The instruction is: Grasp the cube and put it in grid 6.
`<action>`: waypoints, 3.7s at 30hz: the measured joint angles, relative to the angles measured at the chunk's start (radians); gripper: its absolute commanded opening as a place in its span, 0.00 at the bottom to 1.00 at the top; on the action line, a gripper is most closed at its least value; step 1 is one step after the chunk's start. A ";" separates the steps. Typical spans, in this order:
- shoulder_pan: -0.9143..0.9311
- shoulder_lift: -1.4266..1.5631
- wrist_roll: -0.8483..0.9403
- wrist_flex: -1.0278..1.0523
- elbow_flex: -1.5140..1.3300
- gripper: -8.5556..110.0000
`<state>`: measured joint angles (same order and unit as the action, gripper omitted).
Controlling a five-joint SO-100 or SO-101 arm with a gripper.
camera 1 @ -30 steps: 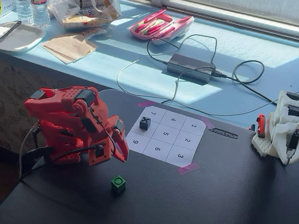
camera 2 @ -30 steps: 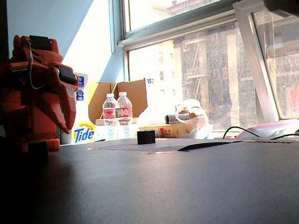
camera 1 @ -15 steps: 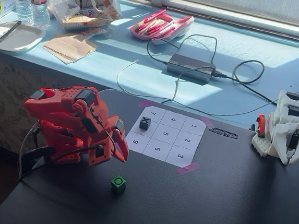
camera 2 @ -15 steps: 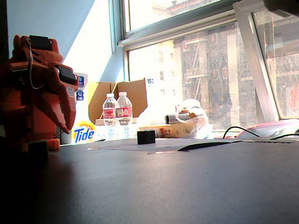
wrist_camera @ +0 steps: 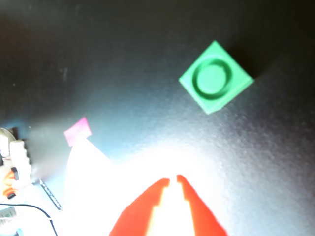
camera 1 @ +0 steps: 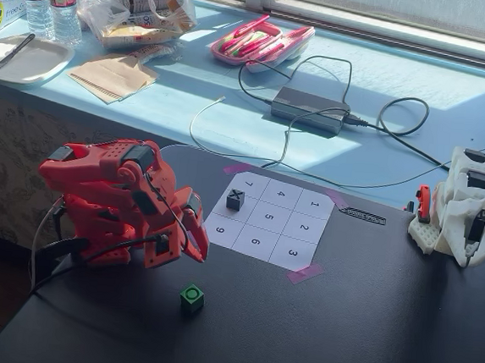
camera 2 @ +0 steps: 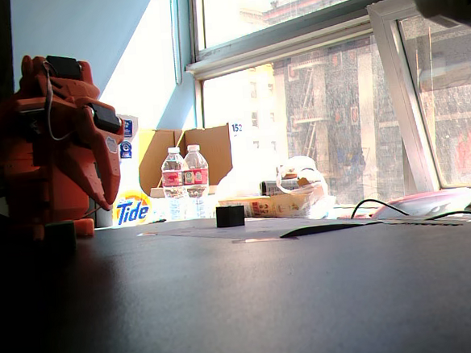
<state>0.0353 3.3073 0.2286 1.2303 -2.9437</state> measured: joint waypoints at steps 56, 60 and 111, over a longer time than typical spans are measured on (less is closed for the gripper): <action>0.377 -1.198 -0.109 -0.353 0.492 0.07; 0.377 -1.197 -0.106 -0.354 0.489 0.07; -0.396 -1.506 0.083 -0.506 0.796 0.49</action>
<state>-0.3605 1.8009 0.3114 0.7240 -2.1476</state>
